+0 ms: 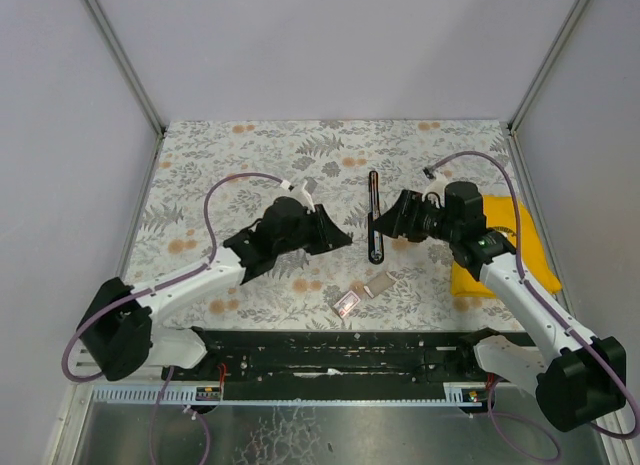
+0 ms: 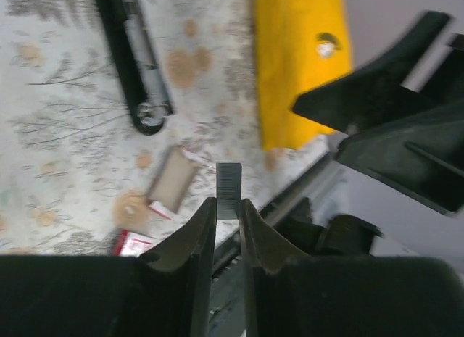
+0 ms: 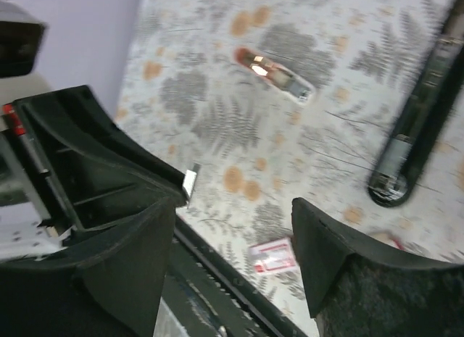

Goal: Load the staples into the stapler

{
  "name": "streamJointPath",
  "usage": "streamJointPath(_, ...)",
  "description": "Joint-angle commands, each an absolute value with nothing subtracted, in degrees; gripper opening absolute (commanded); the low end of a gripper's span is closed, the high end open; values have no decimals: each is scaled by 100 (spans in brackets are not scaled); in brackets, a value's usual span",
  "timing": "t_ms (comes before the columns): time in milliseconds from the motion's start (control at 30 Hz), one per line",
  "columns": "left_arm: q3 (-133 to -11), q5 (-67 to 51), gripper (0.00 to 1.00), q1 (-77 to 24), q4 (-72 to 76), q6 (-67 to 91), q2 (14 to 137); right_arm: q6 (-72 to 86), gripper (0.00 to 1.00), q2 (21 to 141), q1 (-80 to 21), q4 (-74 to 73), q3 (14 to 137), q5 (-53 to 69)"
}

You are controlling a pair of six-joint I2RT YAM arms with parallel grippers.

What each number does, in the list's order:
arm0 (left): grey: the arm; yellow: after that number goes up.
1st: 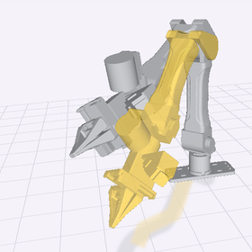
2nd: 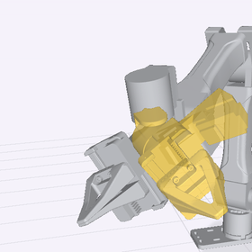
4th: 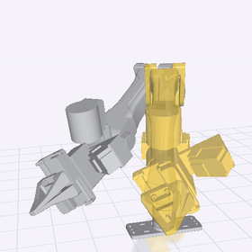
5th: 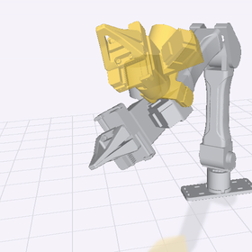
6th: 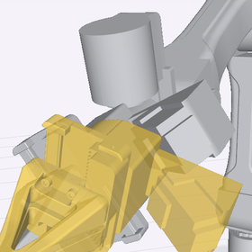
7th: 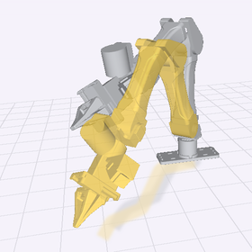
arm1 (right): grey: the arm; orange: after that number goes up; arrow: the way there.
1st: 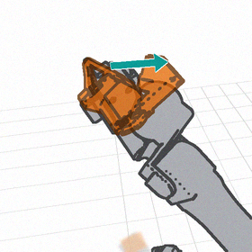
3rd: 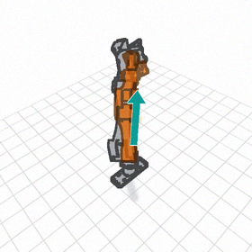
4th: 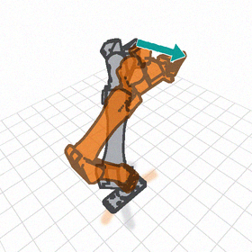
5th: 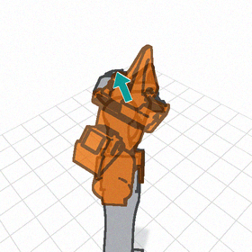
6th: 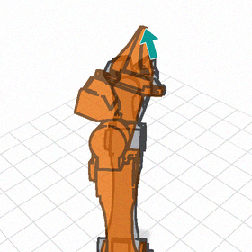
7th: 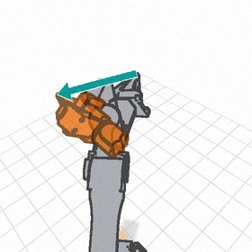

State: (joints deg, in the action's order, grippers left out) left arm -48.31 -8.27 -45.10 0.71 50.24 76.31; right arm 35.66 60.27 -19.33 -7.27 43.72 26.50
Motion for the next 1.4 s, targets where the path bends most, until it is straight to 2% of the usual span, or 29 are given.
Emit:
streamJointPath(0, -4631, -2411, 15, -4241, 1454, 5292, 7251, 4418, 73, 6083, -1909, 460, 4650, 4023)
streamJointPath(133, -4543, -3073, 15, -4149, 2273, 5654, 7086, 5076, 75, 6234, -1916, 1244, 4592, 4695)
streamJointPath(300, -4394, -3347, 15, -4101, 3197, 6158, 6962, 5896, 77, 6107, -1911, 2525, 4257, 4934)
streamJointPath(667, -4024, -3283, 15, -3881, 4279, 6767, 6851, 7029, 65, 6113, -1915, 4414, 3860, 5202)
streamJointPath(967, -3967, -3223, 14, -3809, 4466, 6896, 6751, 7104, 52, 6104, -1933, 4698, 3837, 5332)
streamJointPath(1367, -4009, -3296, 13, -3804, 4465, 6917, 6764, 7256, 51, 6293, -2192, 5073, 3981, 5448)
